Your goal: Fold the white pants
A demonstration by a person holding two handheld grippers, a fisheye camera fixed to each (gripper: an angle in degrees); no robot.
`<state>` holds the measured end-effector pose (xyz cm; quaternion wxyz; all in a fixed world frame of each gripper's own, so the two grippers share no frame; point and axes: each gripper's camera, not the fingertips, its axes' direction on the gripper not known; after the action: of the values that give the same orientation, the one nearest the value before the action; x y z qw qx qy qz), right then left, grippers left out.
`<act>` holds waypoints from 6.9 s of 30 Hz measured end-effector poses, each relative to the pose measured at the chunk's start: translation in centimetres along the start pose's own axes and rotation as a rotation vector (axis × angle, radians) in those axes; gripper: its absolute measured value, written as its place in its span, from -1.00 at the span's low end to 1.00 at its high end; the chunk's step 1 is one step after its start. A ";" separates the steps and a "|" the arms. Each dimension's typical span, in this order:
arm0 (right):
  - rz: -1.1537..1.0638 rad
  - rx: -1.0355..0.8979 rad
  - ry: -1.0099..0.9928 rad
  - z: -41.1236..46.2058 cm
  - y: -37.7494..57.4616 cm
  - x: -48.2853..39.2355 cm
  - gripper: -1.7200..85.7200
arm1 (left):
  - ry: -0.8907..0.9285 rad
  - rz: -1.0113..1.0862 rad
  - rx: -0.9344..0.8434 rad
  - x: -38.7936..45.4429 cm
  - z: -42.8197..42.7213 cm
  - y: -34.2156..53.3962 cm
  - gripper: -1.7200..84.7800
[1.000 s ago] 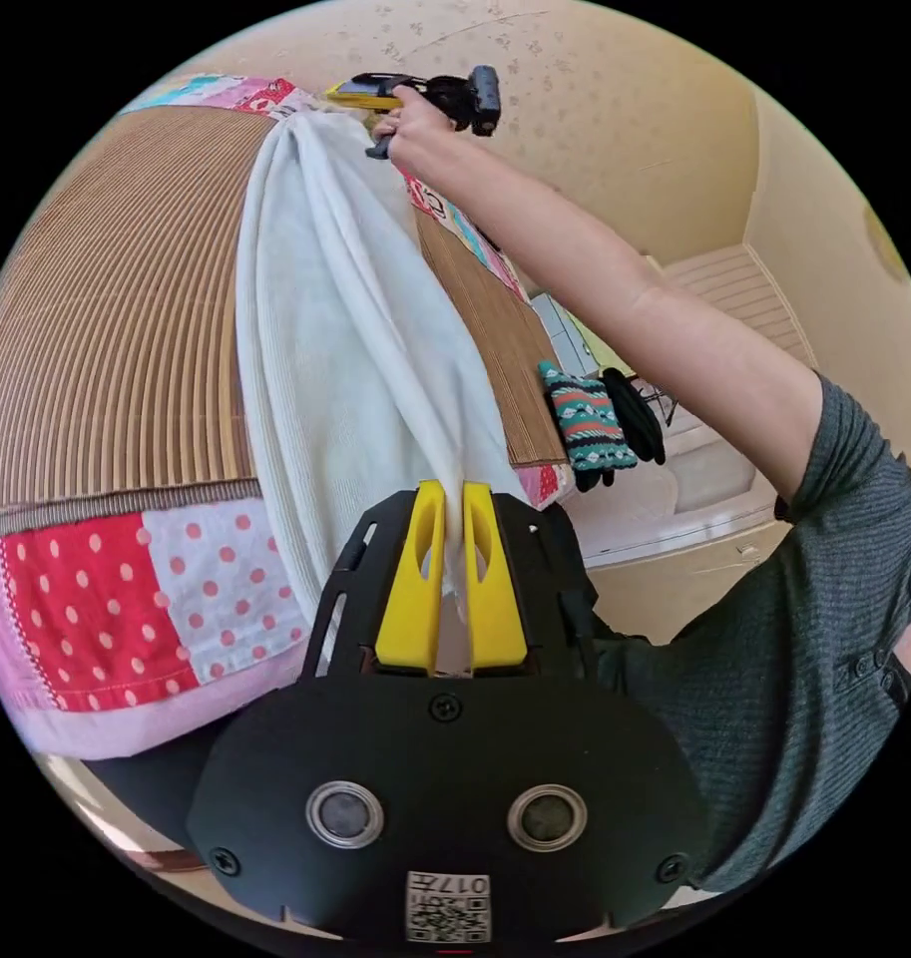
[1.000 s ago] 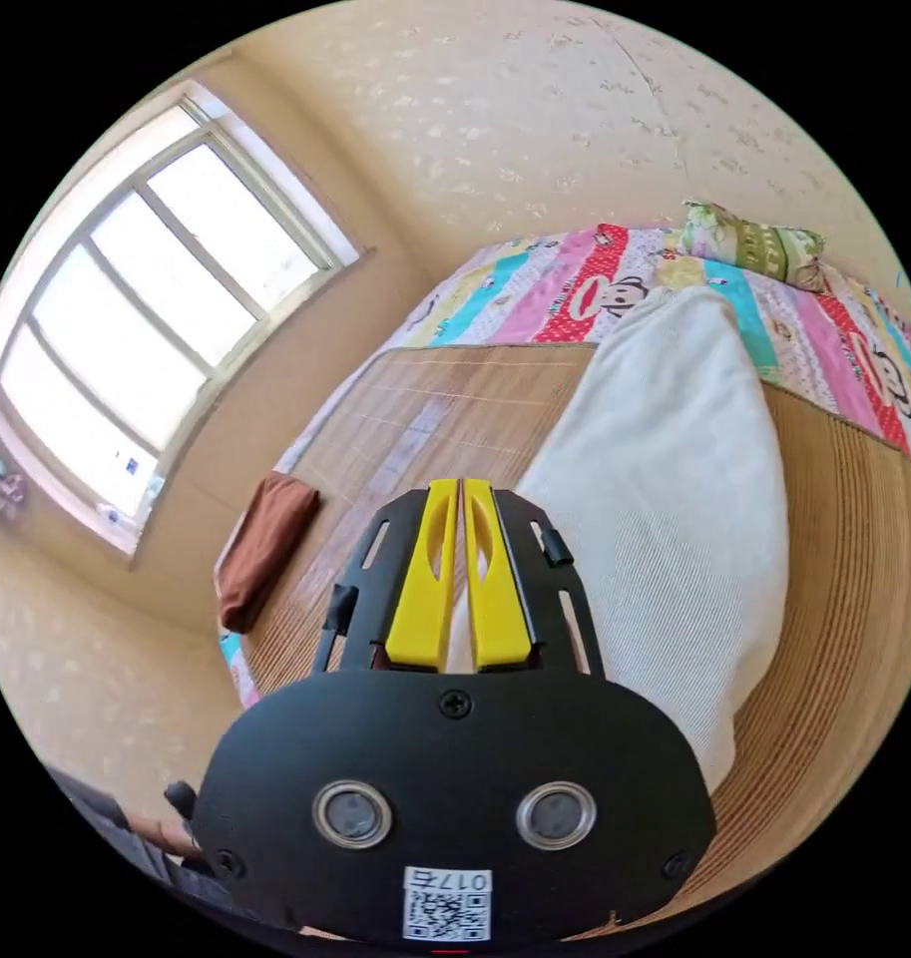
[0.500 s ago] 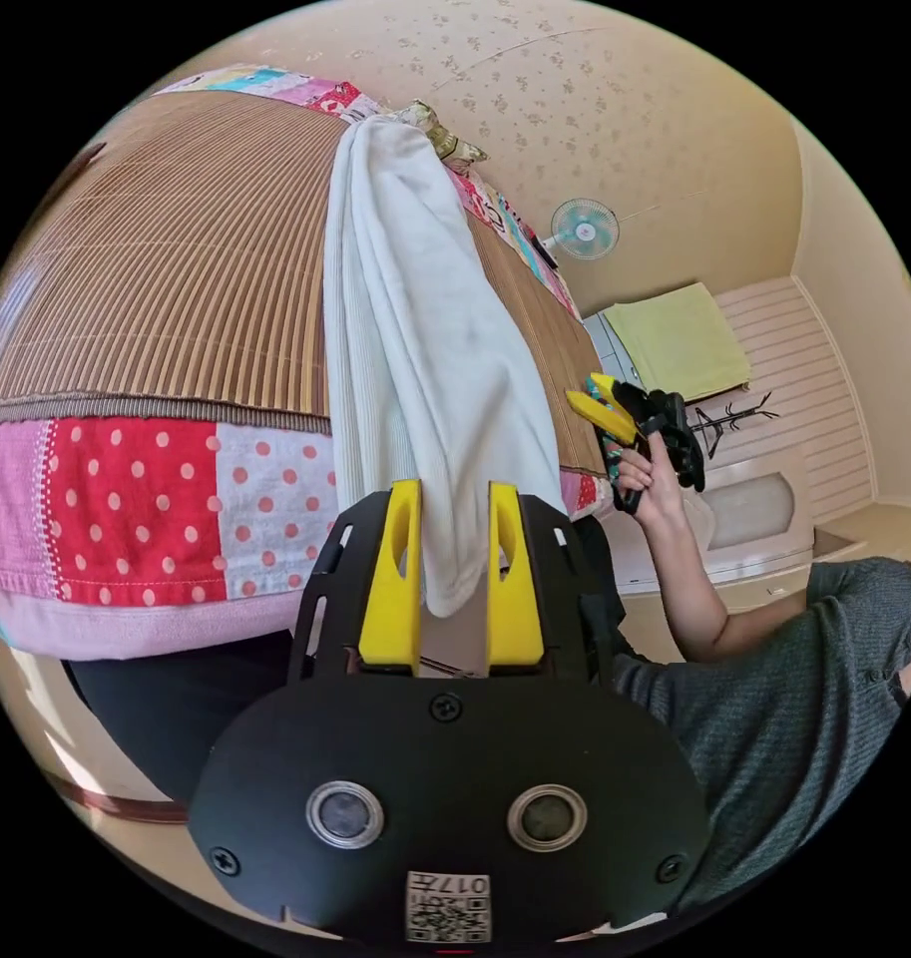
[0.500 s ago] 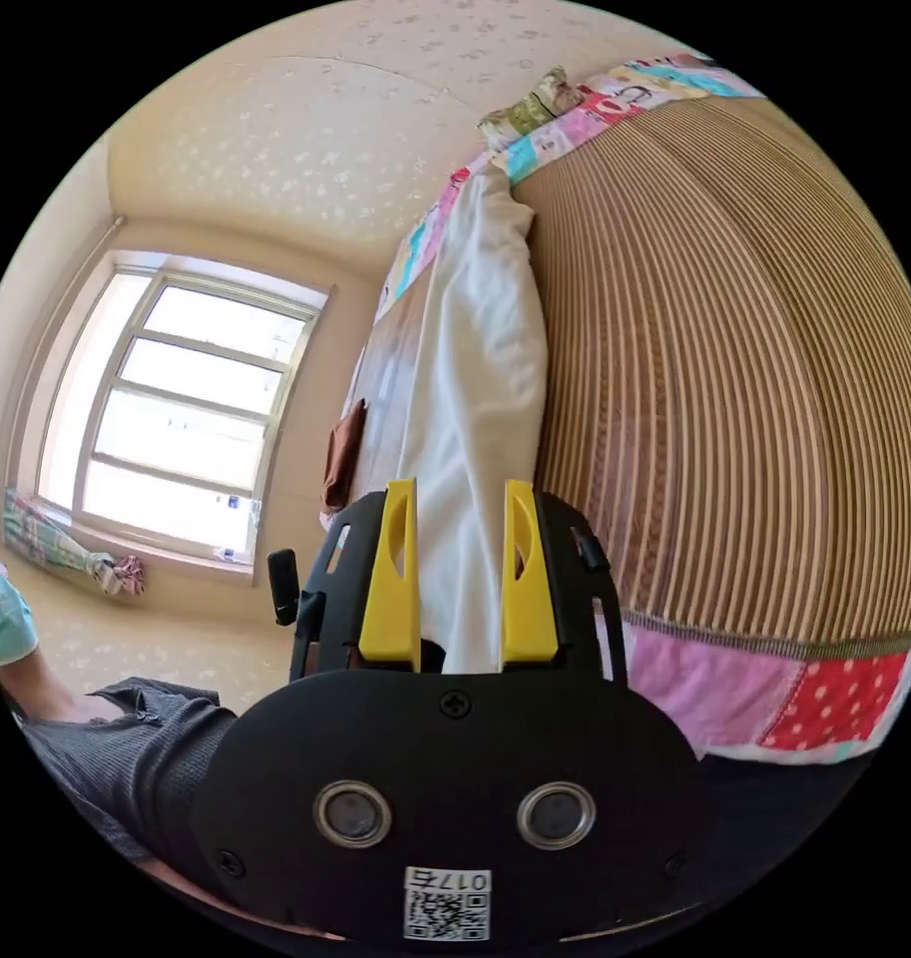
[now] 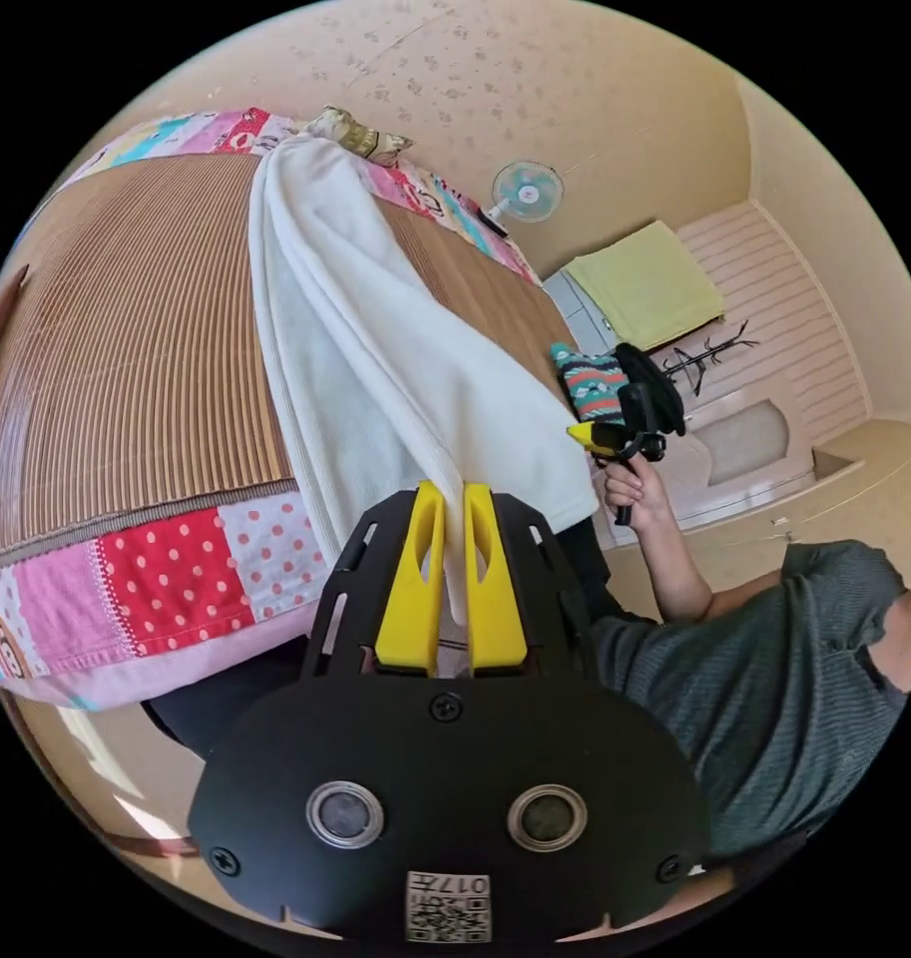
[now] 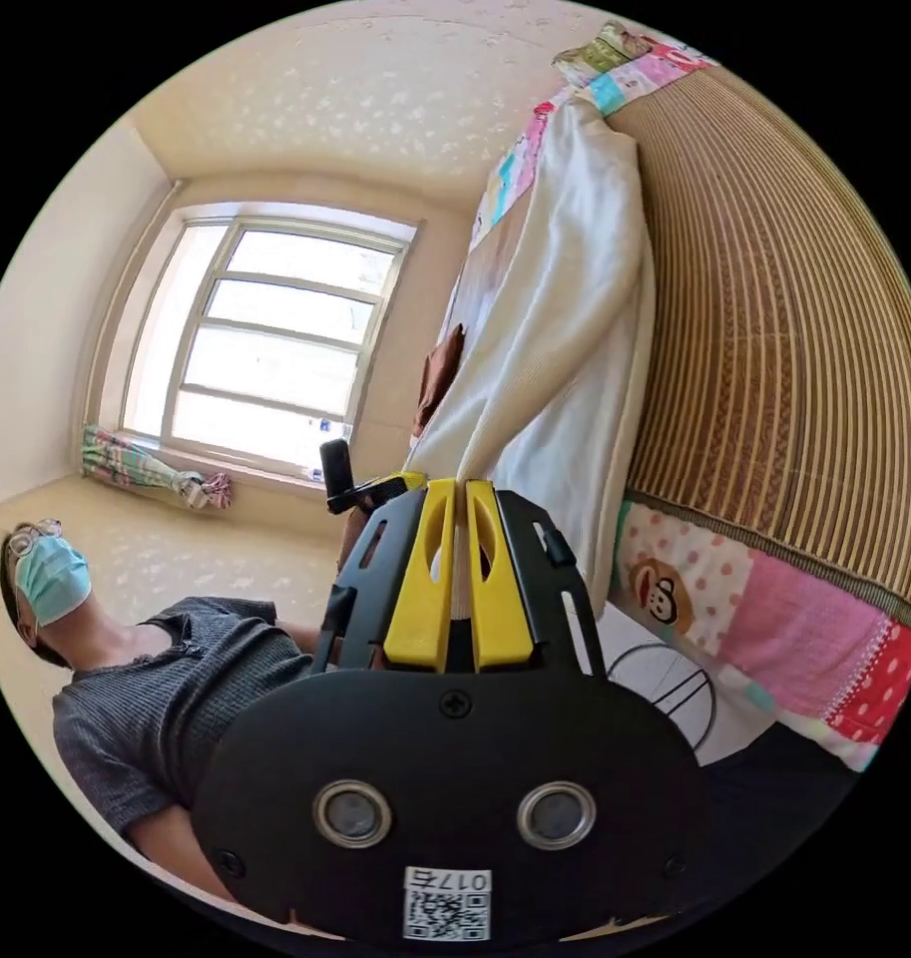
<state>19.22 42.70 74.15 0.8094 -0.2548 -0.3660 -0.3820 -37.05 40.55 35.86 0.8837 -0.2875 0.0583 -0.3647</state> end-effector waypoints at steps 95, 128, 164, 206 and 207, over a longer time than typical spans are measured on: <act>-0.023 0.341 0.007 -12.3 -13.2 3.6 -0.61 | 0.268 -0.096 0.574 -6.5 -9.1 -7.6 -0.59; -0.264 -0.081 0.593 7.1 4.8 3.7 -0.76 | -0.030 -0.169 0.128 -9.6 3.6 2.5 -0.68; 0.050 -0.071 0.432 -4.2 -7.1 9.1 -0.43 | 0.015 -0.199 0.065 -18.3 5.7 -10.6 -0.48; -0.323 0.125 0.322 -41.7 16.0 -8.1 -0.67 | 0.686 0.738 -0.505 19.0 33.7 -22.5 -0.66; -0.308 0.135 0.400 -42.6 16.2 -9.3 -0.67 | 0.669 0.765 -0.497 21.5 36.7 -23.8 -0.65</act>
<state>45.16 26.57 39.02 0.8130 -0.0608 -0.2578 -0.5185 -24.49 29.53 81.64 0.7920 -0.3139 0.5196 -0.0649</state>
